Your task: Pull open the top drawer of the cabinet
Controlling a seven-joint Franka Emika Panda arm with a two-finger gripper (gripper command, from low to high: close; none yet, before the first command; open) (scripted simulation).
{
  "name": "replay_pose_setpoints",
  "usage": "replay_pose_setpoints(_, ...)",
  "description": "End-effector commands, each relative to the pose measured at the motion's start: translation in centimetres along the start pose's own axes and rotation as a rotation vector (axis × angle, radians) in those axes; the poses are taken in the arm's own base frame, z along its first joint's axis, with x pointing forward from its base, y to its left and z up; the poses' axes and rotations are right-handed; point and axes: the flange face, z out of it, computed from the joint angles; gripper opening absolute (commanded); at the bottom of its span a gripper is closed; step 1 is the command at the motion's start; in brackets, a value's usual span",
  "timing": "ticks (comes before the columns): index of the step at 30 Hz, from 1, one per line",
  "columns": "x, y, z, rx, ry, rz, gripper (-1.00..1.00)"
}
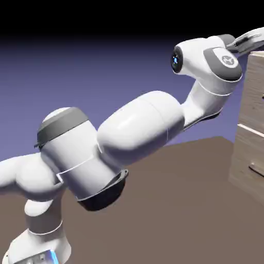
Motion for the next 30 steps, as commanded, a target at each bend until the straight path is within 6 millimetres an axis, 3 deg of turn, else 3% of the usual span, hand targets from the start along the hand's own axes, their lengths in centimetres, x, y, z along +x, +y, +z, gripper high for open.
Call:
replay_pose_setpoints(1,1.2,-0.1,1.0,0.007,0.004,-0.065,0.00)
replay_pose_setpoints(7,9.1,0.0,6.5,0.034,0.044,-0.471,0.00)
replay_pose_setpoints(13,18.3,1.6,11.2,0.029,0.094,-0.910,0.00)
replay_pose_setpoints(15,18.6,1.7,11.3,0.028,0.096,-0.924,0.00)
replay_pose_setpoints(24,19.0,1.3,16.3,0.028,0.096,-0.924,0.00)
replay_pose_setpoints(25,19.0,1.3,16.3,0.028,0.096,-0.924,-1.00)
replay_pose_setpoints(30,18.8,1.5,14.3,0.028,0.096,-0.924,-1.00)
